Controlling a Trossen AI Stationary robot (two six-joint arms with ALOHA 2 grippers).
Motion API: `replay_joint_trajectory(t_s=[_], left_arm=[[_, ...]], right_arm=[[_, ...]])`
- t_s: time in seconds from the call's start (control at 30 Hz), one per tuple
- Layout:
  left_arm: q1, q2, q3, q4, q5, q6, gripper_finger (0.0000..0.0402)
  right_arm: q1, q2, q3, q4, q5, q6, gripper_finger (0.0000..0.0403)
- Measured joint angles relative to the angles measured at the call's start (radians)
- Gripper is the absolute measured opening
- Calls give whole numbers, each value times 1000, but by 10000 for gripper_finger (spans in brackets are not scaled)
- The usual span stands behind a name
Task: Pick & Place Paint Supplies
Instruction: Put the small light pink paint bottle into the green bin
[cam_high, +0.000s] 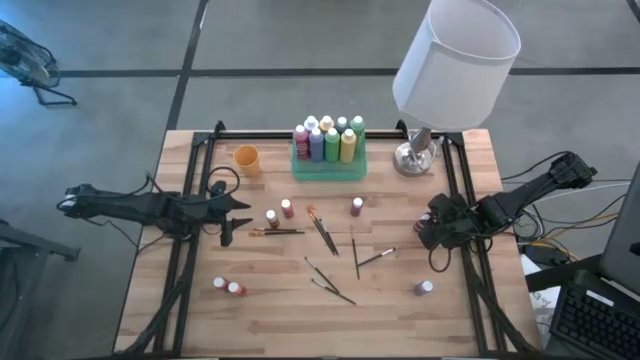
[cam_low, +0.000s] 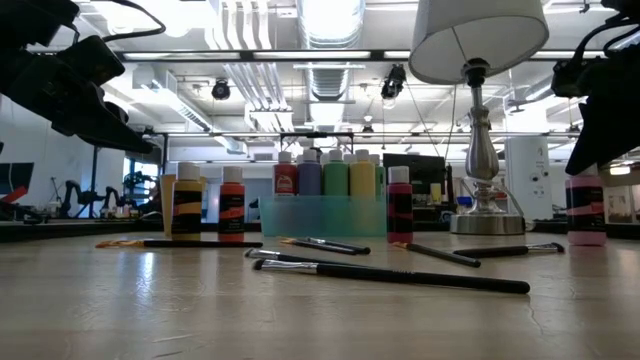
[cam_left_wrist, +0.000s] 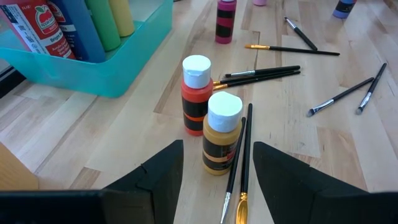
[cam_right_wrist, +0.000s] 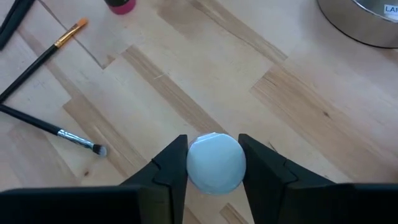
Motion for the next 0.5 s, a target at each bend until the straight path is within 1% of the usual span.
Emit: replay_joint_trajectory(t_s=[0.13,0.23,0.4,0.5], left_arm=[[0,0,0,0,0,0,200],[0,0,0,0,0,0,200],[0,0,0,0,0,0,200],[0,0,0,0,0,0,200]], right_arm=[[0,0,0,0,9,-2,112],[0,2,-1,3,41,-12,112],[-6,1,36,12,142,-51,112],[-17,1,87,41,216,-130,112]])
